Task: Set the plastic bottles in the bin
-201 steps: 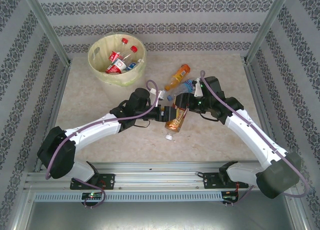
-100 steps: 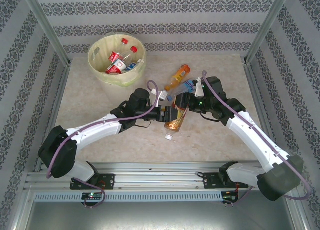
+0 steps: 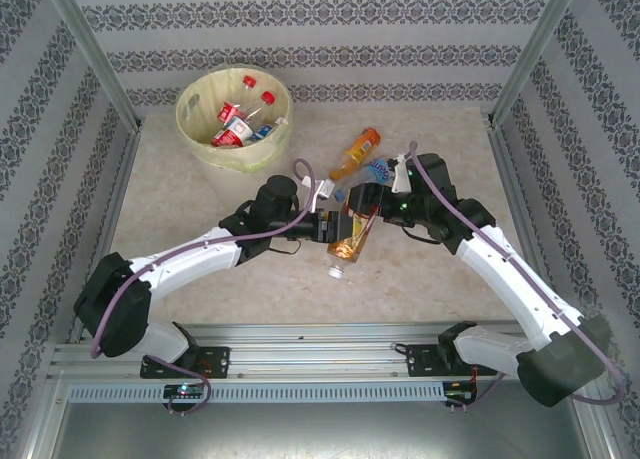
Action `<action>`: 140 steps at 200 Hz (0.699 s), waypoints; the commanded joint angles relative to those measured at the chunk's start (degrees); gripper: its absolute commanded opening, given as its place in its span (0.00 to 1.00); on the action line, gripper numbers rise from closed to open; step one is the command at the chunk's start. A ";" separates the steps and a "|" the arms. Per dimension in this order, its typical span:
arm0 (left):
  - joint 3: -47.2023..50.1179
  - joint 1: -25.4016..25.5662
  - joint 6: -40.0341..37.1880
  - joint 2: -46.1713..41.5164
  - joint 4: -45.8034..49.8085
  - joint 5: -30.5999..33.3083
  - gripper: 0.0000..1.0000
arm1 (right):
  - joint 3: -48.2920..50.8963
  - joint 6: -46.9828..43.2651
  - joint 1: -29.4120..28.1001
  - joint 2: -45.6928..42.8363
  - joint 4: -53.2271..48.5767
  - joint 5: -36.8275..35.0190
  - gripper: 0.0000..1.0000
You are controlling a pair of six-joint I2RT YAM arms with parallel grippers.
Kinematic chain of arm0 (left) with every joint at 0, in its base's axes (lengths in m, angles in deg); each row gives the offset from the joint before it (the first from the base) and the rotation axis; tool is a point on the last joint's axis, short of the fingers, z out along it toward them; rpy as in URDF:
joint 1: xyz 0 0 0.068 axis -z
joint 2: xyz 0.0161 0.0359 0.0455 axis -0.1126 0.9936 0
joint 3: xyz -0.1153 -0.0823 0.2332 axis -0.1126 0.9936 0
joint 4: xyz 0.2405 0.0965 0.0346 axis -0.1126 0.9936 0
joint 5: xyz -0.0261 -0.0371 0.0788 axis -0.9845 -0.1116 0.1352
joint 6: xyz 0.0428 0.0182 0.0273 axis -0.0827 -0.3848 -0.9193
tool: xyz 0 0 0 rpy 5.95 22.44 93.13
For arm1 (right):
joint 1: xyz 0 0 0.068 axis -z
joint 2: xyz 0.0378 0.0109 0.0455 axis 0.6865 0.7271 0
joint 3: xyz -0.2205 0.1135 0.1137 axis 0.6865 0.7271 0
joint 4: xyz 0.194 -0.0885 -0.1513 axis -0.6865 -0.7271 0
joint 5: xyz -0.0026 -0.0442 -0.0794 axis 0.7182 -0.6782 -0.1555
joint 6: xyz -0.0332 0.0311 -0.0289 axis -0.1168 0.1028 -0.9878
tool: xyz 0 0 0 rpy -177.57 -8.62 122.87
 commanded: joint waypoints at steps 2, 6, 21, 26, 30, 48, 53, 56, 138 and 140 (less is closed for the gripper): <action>-0.46 -1.99 -1.99 -3.69 1.40 -0.37 0.59 | 1.98 3.17 1.82 -4.91 3.38 2.82 0.94; -0.66 -2.20 -2.27 -4.16 2.16 -0.25 0.60 | 2.24 3.48 2.18 -5.73 3.83 3.14 0.95; -1.88 -3.01 -3.77 -5.47 5.88 0.10 0.59 | 2.37 3.43 2.94 -8.69 4.45 4.17 0.98; -2.57 -3.34 -4.36 -5.86 7.54 0.23 0.59 | 2.14 3.13 2.93 -9.63 4.27 4.21 0.98; -3.19 -3.67 -4.84 -6.17 8.62 0.40 0.59 | 1.98 2.74 2.91 -10.33 4.02 4.35 0.98; -6.49 -5.38 -8.05 -7.51 15.82 1.32 0.59 | 0.60 0.80 3.00 -13.27 1.49 5.20 0.98; -7.63 -5.95 -8.92 -7.79 17.91 1.58 0.59 | 0.19 0.24 3.02 -14.10 1.04 5.31 0.98; -8.31 -6.27 -9.63 -7.96 19.10 1.75 0.59 | -0.04 -0.10 3.01 -14.64 0.63 5.45 0.98; -32.94 -17.89 -25.50 -6.53 50.29 8.66 0.58 | -9.43 -8.21 2.99 -23.70 -1.29 2.17 0.98; -33.64 -18.19 -25.78 -6.32 50.93 9.01 0.58 | -9.67 -8.35 2.96 -23.71 -1.34 2.17 0.98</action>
